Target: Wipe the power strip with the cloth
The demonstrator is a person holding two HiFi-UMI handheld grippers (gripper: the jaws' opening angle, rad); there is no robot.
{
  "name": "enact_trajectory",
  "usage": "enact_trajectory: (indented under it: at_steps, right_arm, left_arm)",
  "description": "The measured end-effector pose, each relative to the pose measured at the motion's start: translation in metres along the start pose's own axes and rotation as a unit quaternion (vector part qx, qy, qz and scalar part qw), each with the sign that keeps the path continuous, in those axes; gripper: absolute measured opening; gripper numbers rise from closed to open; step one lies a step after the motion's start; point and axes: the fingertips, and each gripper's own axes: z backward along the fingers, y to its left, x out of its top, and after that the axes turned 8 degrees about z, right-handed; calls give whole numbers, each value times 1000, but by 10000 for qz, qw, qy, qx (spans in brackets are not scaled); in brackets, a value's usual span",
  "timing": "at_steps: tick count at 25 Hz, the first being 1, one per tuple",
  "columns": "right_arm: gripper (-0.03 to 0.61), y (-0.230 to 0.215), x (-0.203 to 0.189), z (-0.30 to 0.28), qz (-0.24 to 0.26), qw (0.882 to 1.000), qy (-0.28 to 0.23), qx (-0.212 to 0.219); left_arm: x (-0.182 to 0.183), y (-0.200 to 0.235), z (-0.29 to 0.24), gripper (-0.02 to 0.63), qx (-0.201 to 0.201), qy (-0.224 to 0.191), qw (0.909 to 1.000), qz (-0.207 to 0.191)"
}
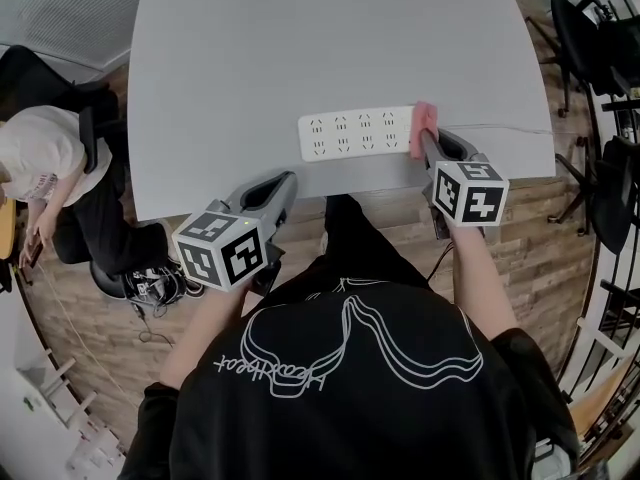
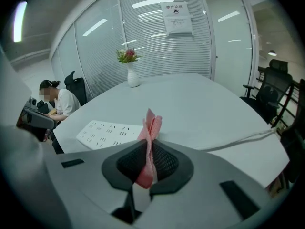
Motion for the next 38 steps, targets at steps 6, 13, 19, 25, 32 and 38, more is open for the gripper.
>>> enact_trajectory:
  at_steps: [6, 13, 19, 25, 32, 38]
  right_arm:
    - [38, -18, -1, 24, -112, 9989, -245, -392]
    - [38, 22, 44, 100, 324, 9898, -1387, 91]
    - [38, 83, 82, 177, 890, 9560, -2415, 1405]
    - [38, 118, 84, 253, 1103, 9146, -3018, 2456]
    - [35, 112, 46, 319, 1012, 8958, -3006, 3113]
    - [31, 119, 22, 361, 1252, 8853, -2921, 3394]
  left_arm:
    - [-5, -12, 22, 14, -21, -192, 9997, -164]
    - [-3, -50, 56, 14, -213, -620, 9971, -393]
    - [5, -111, 87, 14, -441, -1049, 9906, -761]
    - [-7, -180, 116, 14, -606, -1501, 9816, -1011]
    - [-51, -256, 130, 14, -739, -1856, 9719, -1248]
    - [-74, -305, 151, 14, -755, -2216, 9623, -1387]
